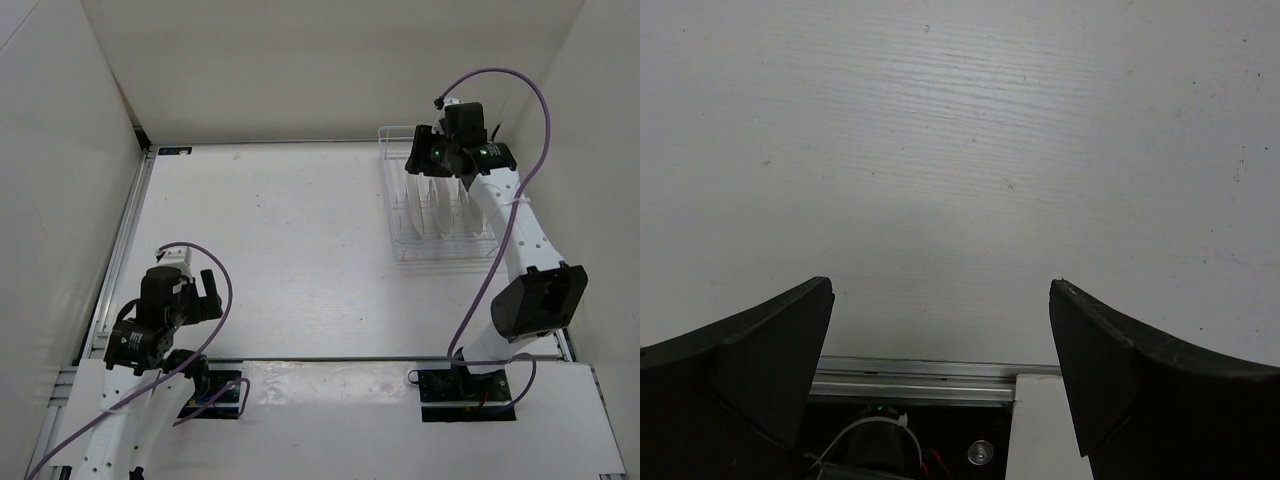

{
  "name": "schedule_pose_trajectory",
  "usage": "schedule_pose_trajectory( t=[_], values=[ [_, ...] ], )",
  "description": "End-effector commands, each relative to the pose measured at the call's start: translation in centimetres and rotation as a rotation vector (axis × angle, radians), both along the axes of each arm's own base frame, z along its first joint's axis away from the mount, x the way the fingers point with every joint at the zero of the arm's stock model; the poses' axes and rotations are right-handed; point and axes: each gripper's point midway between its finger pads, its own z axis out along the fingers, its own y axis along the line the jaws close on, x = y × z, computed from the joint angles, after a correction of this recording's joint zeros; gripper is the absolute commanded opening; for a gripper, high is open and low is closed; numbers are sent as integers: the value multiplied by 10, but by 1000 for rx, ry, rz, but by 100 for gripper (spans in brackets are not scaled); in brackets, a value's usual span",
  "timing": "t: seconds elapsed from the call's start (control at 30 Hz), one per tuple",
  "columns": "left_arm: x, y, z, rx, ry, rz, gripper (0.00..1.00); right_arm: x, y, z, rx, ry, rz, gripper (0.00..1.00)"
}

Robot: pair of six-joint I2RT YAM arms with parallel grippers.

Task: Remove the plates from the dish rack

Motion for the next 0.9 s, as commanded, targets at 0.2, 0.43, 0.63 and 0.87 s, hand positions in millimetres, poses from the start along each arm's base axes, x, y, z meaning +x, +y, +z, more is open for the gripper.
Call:
schedule_pose_trajectory(
  t=[0.2, 0.43, 0.63, 0.87],
  values=[
    [2, 0, -4, 4, 15, 0, 100, 29, -7, -12, -68, 8, -39, 50],
    [3, -1, -4, 4, 20, 0, 100, 36, -8, -39, -88, 59, -45, 41],
    [4, -1, -6, 7, 29, -4, 100, 39, -15, -50, -118, 73, -70, 40],
    [4, -1, -5, 10, 27, -5, 100, 40, -24, -65, -153, 105, -105, 32]
  ],
)
